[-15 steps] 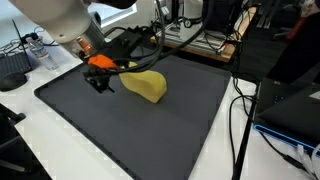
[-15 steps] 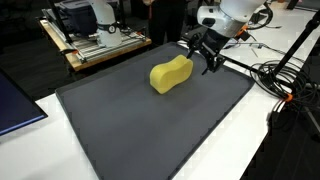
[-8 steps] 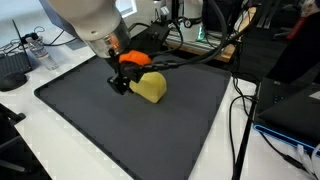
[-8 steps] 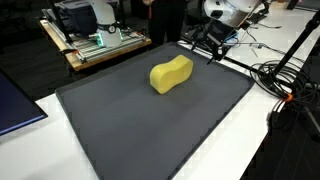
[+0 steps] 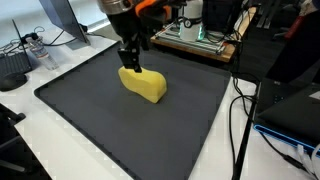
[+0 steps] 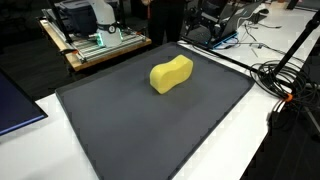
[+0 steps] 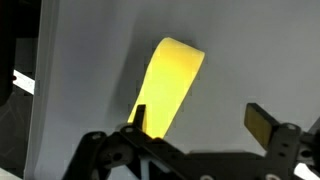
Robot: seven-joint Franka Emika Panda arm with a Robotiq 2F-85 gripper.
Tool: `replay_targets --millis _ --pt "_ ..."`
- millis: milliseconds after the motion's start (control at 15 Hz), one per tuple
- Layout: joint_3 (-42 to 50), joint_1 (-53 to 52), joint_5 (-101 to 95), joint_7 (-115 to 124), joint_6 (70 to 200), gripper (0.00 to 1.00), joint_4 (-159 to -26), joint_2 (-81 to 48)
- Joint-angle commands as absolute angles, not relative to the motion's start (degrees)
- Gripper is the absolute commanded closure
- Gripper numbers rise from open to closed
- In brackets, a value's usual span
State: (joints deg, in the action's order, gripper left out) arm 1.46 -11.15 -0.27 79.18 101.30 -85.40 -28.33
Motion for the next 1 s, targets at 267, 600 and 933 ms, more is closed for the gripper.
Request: replay_targets --millis 267,600,933 --pt "-0.9 -10.3 -3.5 61.9 107.7 0.0 -110.0 -8.1" --pt "-2.4 -9.1 -4.6 47.9 110.9 0.0 -124.3 4.4" --pt "-3.9 -7.4 -3.2 39.8 108.6 0.0 -127.1 7.2"
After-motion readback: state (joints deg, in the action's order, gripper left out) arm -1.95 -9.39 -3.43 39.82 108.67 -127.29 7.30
